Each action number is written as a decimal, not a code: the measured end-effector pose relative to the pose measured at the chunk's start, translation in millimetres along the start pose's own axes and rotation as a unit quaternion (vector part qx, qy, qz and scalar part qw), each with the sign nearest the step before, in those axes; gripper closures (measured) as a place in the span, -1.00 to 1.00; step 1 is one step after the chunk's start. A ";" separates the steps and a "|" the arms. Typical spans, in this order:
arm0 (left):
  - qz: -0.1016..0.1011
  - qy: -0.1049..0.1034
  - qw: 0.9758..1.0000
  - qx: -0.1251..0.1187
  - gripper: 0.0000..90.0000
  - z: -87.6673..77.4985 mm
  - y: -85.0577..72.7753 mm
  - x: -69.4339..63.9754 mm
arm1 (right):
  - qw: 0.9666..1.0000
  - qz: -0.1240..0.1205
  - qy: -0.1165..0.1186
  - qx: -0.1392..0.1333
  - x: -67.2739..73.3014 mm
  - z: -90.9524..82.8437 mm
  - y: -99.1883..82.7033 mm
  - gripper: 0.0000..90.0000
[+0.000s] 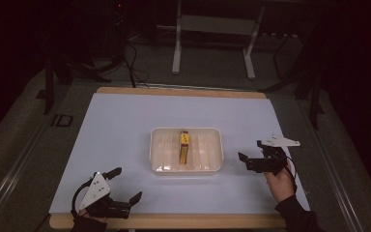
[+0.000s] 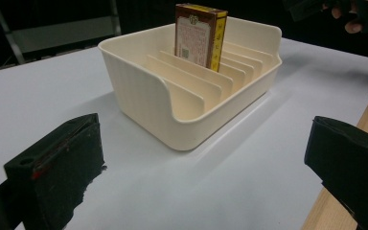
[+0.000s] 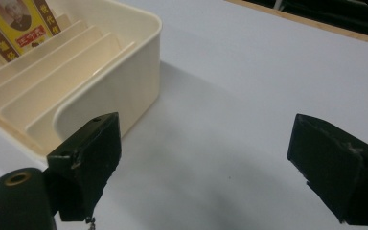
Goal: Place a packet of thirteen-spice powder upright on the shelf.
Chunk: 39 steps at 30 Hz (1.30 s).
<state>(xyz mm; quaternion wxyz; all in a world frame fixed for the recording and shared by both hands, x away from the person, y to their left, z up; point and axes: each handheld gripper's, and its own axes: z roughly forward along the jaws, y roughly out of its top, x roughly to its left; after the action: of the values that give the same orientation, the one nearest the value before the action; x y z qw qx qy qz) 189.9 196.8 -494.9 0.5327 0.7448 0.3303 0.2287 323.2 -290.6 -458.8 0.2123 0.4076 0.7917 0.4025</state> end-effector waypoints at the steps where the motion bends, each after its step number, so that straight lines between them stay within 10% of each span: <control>1: 0.000 0.000 1.000 0.000 -1.00 0.2 0.0 0.2 | 1.000 0.000 -0.001 0.003 -0.5 -0.3 -1.6 -0.75; 39: 0.001 0.001 1.000 -0.005 -1.00 0.4 2.0 -1.0 | 0.999 0.018 -0.030 -0.023 -7.0 -31.0 -49.1 -0.75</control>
<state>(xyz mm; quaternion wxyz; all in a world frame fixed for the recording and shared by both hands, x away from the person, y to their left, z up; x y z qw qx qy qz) 190.0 195.4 -493.1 0.5357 0.7424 0.3292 0.2312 283.4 -327.5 -480.3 0.2383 0.4286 0.7682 0.4115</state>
